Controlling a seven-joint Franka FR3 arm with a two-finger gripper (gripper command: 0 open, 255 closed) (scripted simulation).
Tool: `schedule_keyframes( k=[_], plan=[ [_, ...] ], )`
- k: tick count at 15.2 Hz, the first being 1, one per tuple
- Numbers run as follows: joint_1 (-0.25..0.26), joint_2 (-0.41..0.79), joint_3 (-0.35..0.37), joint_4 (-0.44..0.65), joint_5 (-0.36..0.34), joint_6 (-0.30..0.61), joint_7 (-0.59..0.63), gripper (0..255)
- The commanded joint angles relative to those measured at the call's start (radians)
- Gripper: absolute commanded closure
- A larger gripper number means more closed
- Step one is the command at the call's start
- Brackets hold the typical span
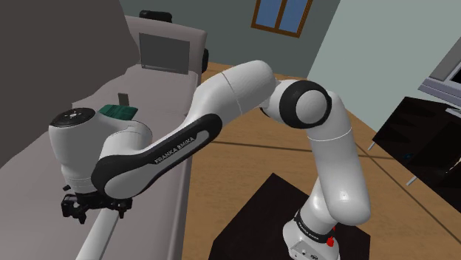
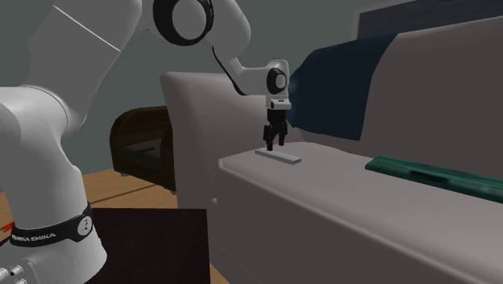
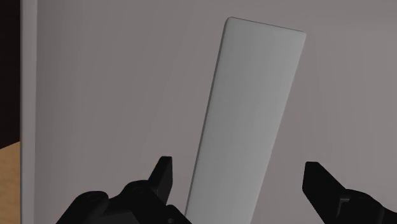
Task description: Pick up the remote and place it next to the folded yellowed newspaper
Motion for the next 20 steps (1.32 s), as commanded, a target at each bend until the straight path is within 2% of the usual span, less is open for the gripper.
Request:
schedule_keyframes(
  k=[1, 4, 12, 13, 20],
  plan=[
    [0.004, 0.014, -0.007, -0.004, -0.008, 0.017, 0.006, 0],
    [0.012, 0.040, -0.019, -0.011, -0.024, 0.049, 0.015, 0],
    [0.012, 0.040, -0.019, -0.011, -0.024, 0.048, 0.014, 0],
    [0.012, 0.040, -0.019, -0.011, -0.024, 0.048, 0.014, 255],
    [0.012, 0.040, -0.019, -0.011, -0.024, 0.049, 0.015, 255]
  ],
)
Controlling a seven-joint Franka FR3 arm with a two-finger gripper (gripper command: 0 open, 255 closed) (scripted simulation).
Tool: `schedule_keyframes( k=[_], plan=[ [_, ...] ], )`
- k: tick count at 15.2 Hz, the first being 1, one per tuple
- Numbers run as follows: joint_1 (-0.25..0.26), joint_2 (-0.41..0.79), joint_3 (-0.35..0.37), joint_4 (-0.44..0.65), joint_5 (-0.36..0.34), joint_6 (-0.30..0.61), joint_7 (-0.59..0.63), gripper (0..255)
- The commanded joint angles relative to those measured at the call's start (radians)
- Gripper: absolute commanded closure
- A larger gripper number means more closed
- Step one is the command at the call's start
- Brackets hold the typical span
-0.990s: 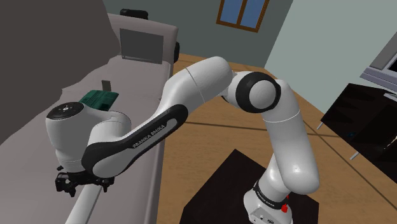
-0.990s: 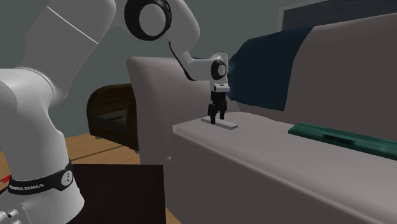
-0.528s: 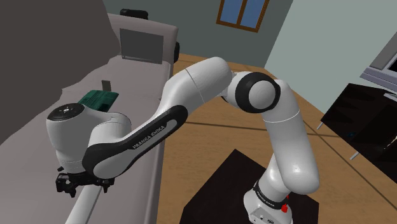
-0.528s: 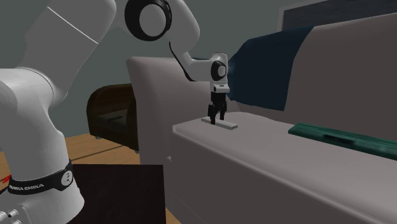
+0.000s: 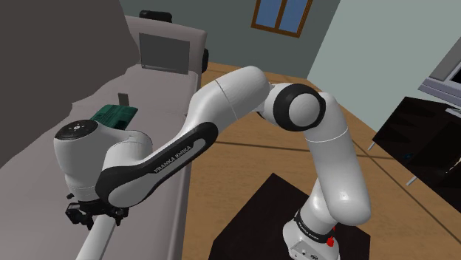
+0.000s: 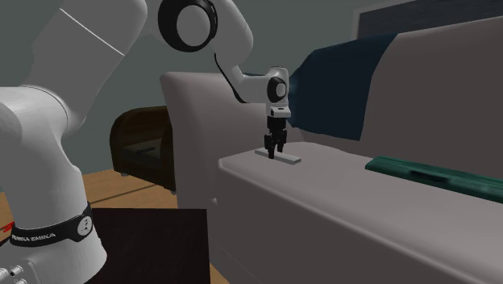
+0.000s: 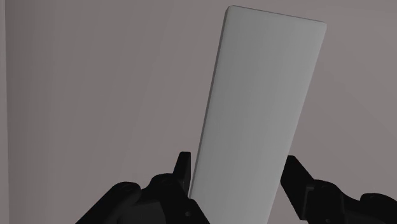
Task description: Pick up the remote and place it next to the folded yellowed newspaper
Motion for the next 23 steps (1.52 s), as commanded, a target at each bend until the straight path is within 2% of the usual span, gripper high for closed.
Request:
schedule_keyframes(
  k=[1, 21, 23],
  plan=[
    [0.000, 0.000, 0.000, 0.000, 0.000, 0.000, 0.000, 255],
    [-0.026, -0.116, 0.054, 0.079, 0.075, -0.183, -0.044, 255],
    [-0.063, -0.123, 0.050, 0.070, 0.081, -0.179, -0.085, 255]
  ],
)
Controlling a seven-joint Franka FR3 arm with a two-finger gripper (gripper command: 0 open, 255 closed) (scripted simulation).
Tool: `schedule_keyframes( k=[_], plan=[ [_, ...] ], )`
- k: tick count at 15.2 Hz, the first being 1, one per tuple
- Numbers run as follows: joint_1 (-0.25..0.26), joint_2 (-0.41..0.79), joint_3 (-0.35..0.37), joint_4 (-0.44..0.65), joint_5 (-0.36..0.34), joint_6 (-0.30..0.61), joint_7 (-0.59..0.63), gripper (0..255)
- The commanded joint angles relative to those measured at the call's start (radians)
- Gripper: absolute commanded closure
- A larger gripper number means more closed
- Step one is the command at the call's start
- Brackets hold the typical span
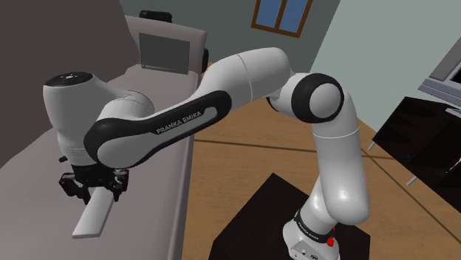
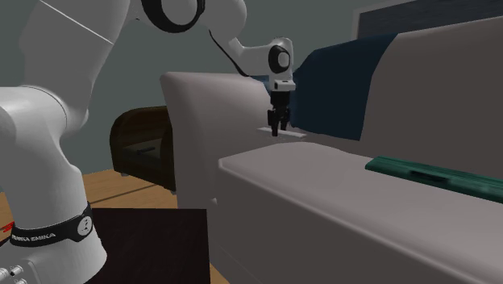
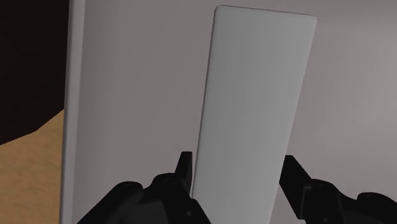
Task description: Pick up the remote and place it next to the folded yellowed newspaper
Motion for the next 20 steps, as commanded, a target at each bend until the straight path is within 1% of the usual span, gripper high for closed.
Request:
schedule_keyframes(
  k=[1, 6, 11, 16, 20],
  plan=[
    [-0.029, -0.004, -0.004, 0.003, 0.006, -0.005, -0.036, 255],
    [-0.109, -0.003, -0.021, 0.012, 0.015, -0.007, -0.138, 255],
    [-0.176, 0.020, -0.043, 0.056, 0.018, -0.024, -0.238, 255],
    [-0.229, 0.066, -0.069, 0.138, 0.015, -0.056, -0.335, 255],
    [-0.258, 0.116, -0.089, 0.227, 0.009, -0.091, -0.406, 255]
  ],
)
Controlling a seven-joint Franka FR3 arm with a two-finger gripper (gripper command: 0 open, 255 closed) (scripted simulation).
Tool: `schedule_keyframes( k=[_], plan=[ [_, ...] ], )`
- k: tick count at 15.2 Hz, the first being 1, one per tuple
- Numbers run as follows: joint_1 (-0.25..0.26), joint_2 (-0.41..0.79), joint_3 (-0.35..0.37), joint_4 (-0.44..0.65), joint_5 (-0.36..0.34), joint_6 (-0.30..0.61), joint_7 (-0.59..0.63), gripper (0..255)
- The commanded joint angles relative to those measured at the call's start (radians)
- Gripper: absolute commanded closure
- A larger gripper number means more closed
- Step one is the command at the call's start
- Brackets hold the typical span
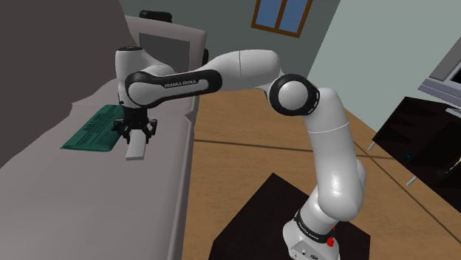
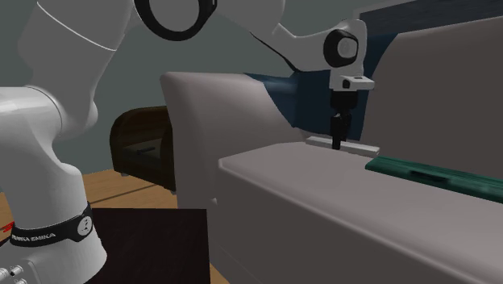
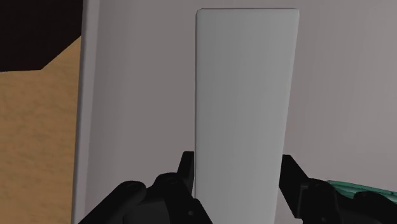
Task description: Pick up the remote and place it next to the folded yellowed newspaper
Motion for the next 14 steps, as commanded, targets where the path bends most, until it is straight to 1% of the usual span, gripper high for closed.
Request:
schedule_keyframes(
  k=[1, 14],
  plan=[
    [-0.010, 0.011, -0.005, 0.004, -0.003, 0.007, -0.016, 255],
    [-0.007, 0.076, -0.029, -0.068, -0.036, 0.138, 0.005, 255]
  ],
)
